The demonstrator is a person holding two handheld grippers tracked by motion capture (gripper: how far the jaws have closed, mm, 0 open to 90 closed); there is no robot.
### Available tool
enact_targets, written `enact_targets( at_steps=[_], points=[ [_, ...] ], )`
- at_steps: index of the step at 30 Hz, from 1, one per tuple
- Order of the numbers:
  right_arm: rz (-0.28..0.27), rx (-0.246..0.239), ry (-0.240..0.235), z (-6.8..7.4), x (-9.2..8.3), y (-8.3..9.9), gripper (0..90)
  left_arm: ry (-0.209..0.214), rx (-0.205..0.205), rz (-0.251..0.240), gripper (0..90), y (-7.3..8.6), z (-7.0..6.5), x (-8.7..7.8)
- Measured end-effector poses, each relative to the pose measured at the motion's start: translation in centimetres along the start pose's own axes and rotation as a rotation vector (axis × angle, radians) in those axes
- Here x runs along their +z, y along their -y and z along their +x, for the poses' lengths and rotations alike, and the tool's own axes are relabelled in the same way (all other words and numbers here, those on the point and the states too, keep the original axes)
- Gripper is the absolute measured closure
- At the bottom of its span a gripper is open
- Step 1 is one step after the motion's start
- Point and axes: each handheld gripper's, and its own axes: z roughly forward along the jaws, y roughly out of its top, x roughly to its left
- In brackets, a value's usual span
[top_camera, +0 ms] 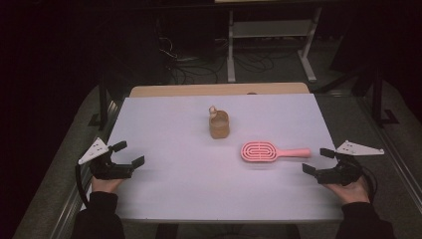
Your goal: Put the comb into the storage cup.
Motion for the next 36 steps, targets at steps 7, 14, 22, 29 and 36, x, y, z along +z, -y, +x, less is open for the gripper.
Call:
enact_targets(
  at_steps=[7, 14, 22, 29, 36],
  points=[
    [0.003, 0.005, 0.010, -0.1, 0.0, -0.2, 0.0, 0.002, -0.003, 0.002, 0.0, 0.0, -0.1, 0.1],
    [0.035, -0.008, 0.016, -0.4, 0.0, -0.8, 0.0, 0.001, 0.001, 0.003, 0.0, 0.0, -0.2, 0.0],
    [0.094, -0.044, 0.005, -0.5, 0.5, -1.8, 0.0, -0.003, -0.001, 0.000, 0.0, 0.0, -0.3, -0.1],
    [0.111, -0.072, -0.008, -0.6, 0.6, -3.1, 0.0, -0.001, -0.005, 0.002, 0.0, 0.0, -0.3, -0.1],
    [0.134, -0.085, -0.019, -0.8, 0.8, -4.2, 0.0, 0.001, -0.004, 0.006, 0.0, 0.1, -0.3, -0.1]
  ],
)
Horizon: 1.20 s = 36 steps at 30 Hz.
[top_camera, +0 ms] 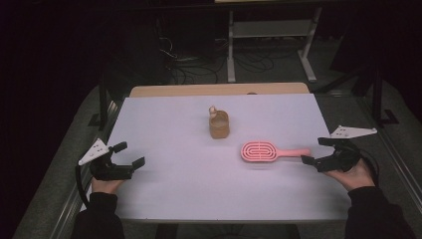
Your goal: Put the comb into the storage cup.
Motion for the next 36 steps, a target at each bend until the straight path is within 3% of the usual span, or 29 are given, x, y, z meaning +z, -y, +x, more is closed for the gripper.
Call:
enact_targets(
  at_steps=[18, 36],
  points=[
    [0.086, -0.050, -0.054, -0.7, 0.7, -3.3, 0.0, 0.001, -0.001, -0.001, 0.0, 0.0, 0.1, 0.0],
    [0.174, -0.139, -0.079, -0.5, 1.9, -6.2, 0.0, 0.004, -0.001, 0.000, 0.0, 0.1, 0.1, 0.0]
  ],
)
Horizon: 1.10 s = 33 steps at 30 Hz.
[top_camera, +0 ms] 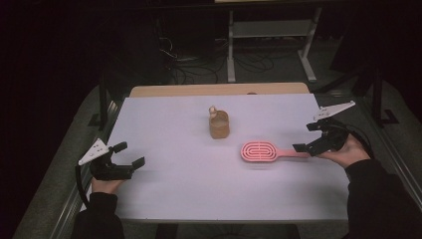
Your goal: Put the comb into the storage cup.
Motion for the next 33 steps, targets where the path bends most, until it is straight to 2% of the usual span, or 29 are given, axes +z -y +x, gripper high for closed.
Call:
enact_targets(
  at_steps=[8, 19, 28, 33],
  points=[
    [0.043, -0.040, -0.011, 0.1, 0.4, -1.1, 0.0, 0.002, -0.001, 0.000, 0.0, 0.0, 0.0, 0.0],
    [0.092, -0.155, -0.003, 0.3, 1.2, -2.0, 0.0, 0.003, 0.000, 0.003, 0.0, 0.0, 0.0, 0.1],
    [0.119, -0.204, -0.020, 0.5, 1.8, -2.4, 0.0, 0.005, 0.001, 0.003, 0.0, 0.0, 0.0, 0.1],
    [0.150, -0.237, -0.020, 0.6, 2.5, -2.6, 0.0, 0.005, 0.004, 0.007, 0.0, 0.0, 0.0, 0.1]
  ],
)
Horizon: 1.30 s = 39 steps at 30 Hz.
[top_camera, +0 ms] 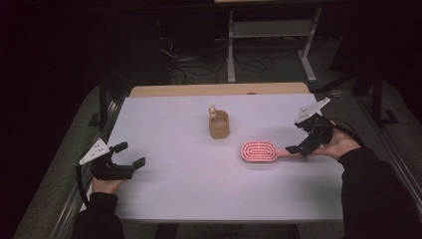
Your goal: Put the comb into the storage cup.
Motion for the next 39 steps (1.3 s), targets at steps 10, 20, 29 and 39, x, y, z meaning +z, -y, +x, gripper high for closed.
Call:
enact_targets(
  at_steps=[10, 20, 29, 39],
  points=[
    [0.052, -0.018, -0.030, -0.3, 1.5, -0.3, 0.0, 0.014, -0.022, -0.011, 0.0, 0.0, 0.2, 0.0],
    [0.100, -0.050, -0.073, -0.1, 2.7, -0.3, 2.5, 0.018, -0.031, -0.022, 0.0, 0.0, 0.3, -0.1],
    [0.163, -0.097, -0.091, 0.3, 3.8, -0.2, 12.5, 0.017, -0.030, -0.022, 0.0, 0.0, 0.3, -0.1],
    [0.214, -0.129, -0.116, 0.7, 4.9, -0.2, 18.6, 0.017, -0.031, -0.025, 0.0, 0.0, 0.3, -0.1]
  ],
)
